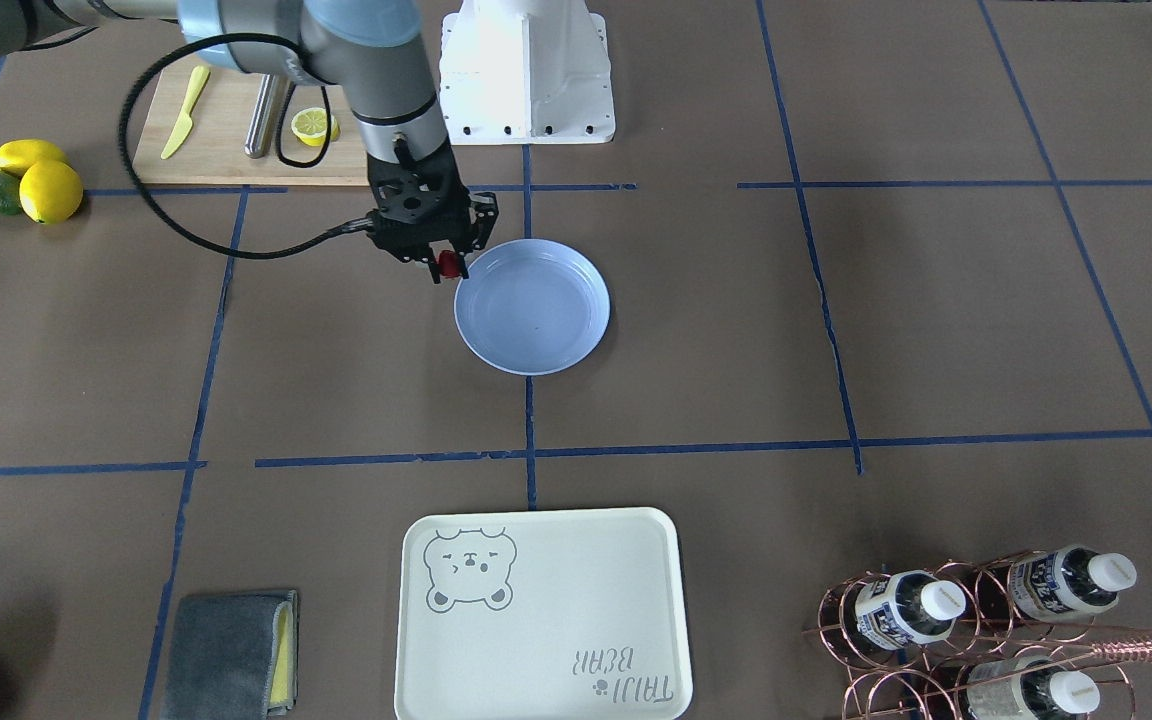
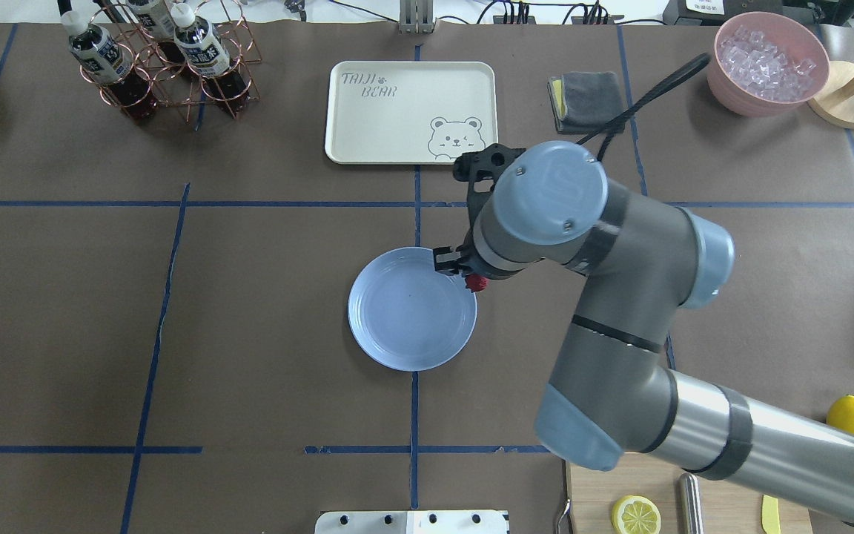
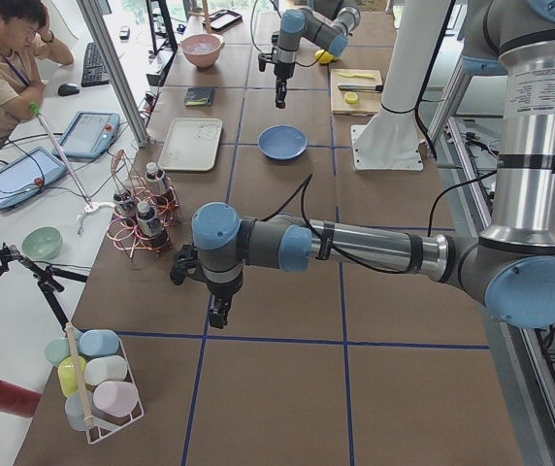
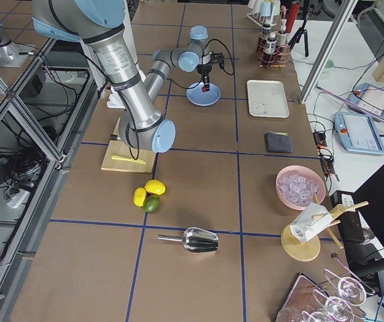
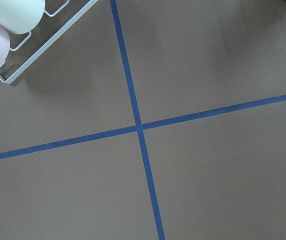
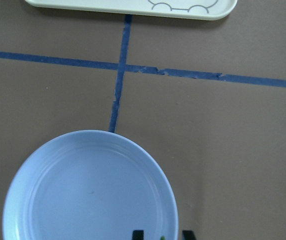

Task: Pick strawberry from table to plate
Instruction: 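Carry the strawberry with the right gripper over the blue plate, then lower the strawberry onto the plate and open the right gripper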

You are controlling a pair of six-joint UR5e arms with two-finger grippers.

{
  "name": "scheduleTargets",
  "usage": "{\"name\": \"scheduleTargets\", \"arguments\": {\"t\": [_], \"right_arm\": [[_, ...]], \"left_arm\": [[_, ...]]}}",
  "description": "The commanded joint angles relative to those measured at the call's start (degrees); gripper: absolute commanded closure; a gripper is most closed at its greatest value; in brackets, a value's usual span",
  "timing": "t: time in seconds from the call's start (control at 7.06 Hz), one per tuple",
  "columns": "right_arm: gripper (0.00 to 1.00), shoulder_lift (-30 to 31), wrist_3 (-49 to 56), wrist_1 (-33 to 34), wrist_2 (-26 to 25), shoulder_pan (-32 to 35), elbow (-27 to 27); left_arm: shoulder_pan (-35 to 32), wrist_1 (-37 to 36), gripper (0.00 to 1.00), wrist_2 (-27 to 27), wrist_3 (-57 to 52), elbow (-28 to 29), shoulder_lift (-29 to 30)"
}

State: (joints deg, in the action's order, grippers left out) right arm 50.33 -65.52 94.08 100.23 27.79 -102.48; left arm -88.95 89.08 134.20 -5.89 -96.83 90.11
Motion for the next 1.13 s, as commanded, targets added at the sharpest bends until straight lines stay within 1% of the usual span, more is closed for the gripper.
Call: {"name": "scheduleTargets", "arguments": {"t": [0.0,0.14,0.43,0.85,0.99], "right_arm": [[1.00,-8.9,-5.3,0.1,-4.9,-4.3,13.1],[1.00,-9.7,-5.6,-0.5,-6.4,-5.3,14.7],[1.00,-9.6,-7.1,-8.1,-8.6,-6.7,20.7],[1.00,-9.1,-6.9,-7.7,-8.7,-6.8,20.4],[1.00,-9.2,-6.9,-6.6,-8.7,-6.7,19.7]], "left_arm": [[0.0,0.1,0.00,0.1,0.0,0.0,-0.1],[0.0,0.1,0.00,0.2,0.0,0.0,-0.1],[0.0,0.1,0.00,0.2,0.1,-0.1,0.0],[0.0,0.4,0.00,0.3,0.3,0.0,0.0],[0.0,0.4,0.00,0.3,0.3,0.0,0.0]]}}
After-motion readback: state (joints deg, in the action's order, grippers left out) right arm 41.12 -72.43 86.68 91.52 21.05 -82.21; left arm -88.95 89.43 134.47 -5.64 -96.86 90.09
